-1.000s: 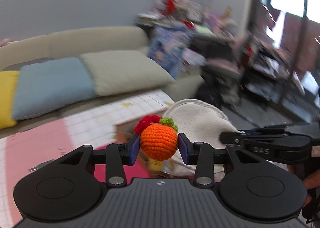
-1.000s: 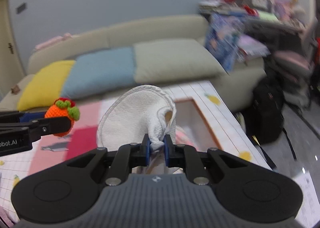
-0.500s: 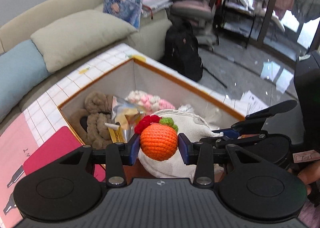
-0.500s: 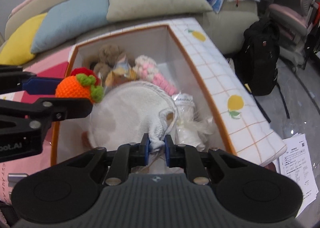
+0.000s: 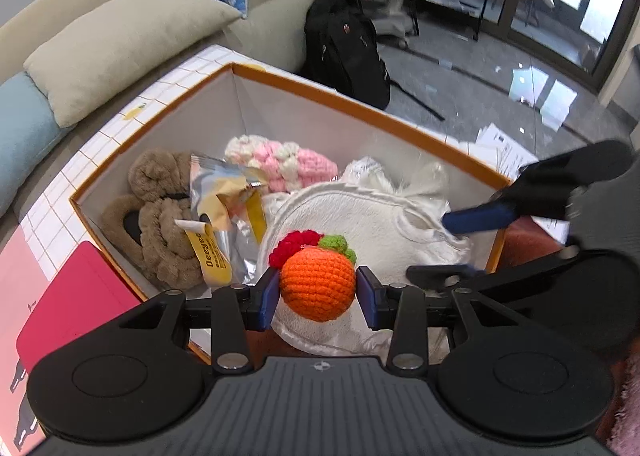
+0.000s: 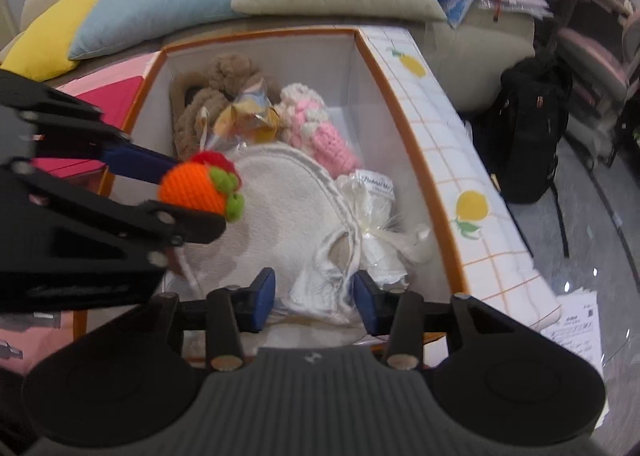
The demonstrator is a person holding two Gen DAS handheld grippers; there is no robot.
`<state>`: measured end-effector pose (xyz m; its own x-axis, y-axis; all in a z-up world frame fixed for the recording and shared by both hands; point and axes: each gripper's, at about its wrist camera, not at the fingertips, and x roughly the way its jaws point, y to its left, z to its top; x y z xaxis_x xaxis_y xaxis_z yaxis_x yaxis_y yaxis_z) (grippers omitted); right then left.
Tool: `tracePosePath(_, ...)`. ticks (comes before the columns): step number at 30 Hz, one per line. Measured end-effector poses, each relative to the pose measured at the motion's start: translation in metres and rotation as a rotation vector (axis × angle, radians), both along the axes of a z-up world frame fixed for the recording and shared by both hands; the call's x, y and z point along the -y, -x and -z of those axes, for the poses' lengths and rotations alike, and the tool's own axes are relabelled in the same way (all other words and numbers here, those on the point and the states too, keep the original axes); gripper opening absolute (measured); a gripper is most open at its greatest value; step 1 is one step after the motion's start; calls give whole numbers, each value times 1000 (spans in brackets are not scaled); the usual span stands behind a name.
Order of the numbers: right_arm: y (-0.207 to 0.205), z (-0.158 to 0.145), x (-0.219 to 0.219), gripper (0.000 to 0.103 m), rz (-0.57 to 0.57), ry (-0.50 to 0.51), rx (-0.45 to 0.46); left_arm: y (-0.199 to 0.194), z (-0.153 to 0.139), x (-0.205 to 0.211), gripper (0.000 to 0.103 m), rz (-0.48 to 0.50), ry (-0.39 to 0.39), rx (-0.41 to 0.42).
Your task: Organize soft objects
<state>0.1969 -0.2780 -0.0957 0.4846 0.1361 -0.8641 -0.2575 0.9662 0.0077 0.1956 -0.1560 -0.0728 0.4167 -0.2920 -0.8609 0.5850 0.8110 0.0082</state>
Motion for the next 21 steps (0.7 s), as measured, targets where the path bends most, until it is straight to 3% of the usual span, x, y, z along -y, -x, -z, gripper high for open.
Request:
tracePosePath(3, 6, -3, 1, 56, -9, 37, 20, -1, 5, 2, 47, 14, -13, -29)
tracePosePath(6, 10, -6, 3, 58, -14, 55, 39, -2, 6, 1, 47, 6, -12, -40)
tracePosePath(10, 11, -10, 5, 62, -12, 50, 51, 0, 2, -3, 61, -4, 0, -33)
tracePosePath(13, 11, -14, 4, 66, -11, 58, 61, 1, -9, -11, 72, -26, 33, -15)
tracePosePath(17, 14, -28, 5, 70, -13, 34, 85, 6, -31, -26, 75, -57, 105, 12)
tracePosePath(21, 17, -50, 4, 81, -6, -8, 130, 22, -60, -44, 77, -91, 155, 93)
